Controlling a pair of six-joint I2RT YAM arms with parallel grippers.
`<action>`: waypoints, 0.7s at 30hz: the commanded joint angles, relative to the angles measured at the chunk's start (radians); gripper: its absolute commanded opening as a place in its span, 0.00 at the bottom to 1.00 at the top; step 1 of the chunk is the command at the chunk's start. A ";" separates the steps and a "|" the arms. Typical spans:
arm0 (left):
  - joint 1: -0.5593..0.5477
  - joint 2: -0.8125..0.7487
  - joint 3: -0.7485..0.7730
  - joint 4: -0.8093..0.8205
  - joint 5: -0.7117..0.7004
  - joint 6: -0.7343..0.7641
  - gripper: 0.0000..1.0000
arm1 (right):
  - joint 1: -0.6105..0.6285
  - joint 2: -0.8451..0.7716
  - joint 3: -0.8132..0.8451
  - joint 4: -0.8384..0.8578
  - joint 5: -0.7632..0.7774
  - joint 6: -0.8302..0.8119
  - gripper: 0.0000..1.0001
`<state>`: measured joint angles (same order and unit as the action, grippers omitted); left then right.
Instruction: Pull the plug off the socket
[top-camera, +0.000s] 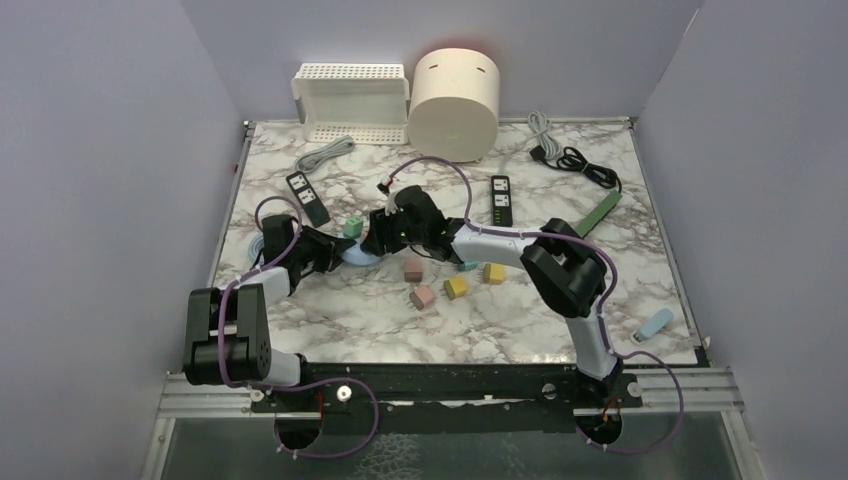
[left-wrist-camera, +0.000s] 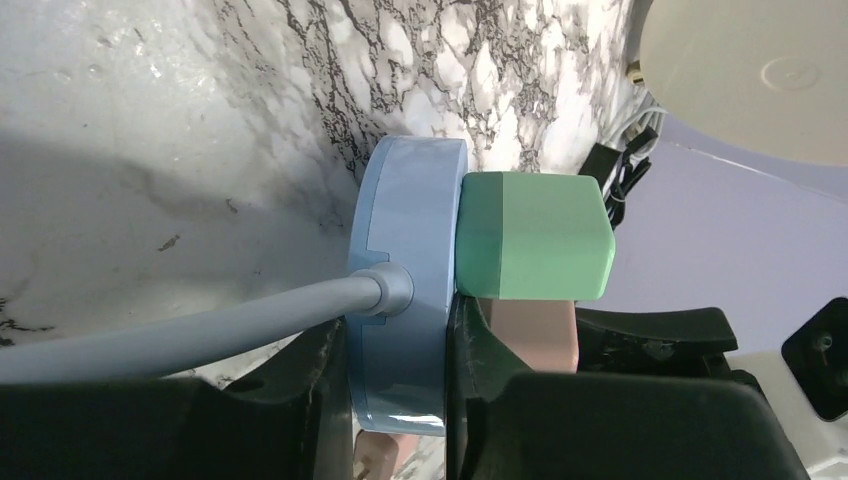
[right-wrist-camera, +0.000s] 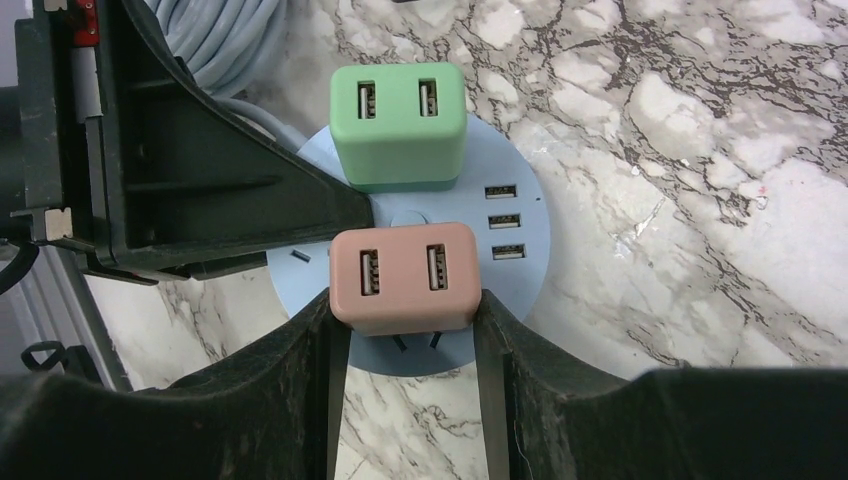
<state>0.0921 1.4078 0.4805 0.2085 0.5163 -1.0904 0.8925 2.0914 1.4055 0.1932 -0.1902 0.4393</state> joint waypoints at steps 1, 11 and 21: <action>-0.009 0.001 0.007 -0.009 0.008 -0.001 0.00 | 0.017 -0.076 0.013 0.083 -0.064 0.038 0.01; -0.009 -0.035 0.003 -0.096 -0.091 0.044 0.00 | 0.021 -0.243 -0.127 0.187 0.107 -0.005 0.01; -0.009 -0.038 0.021 -0.133 -0.145 0.085 0.00 | -0.068 -0.261 -0.237 0.645 -0.453 0.241 0.01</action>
<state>0.0574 1.3556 0.4992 0.1360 0.5800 -1.0946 0.8574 1.9053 1.1351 0.3908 -0.2901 0.4969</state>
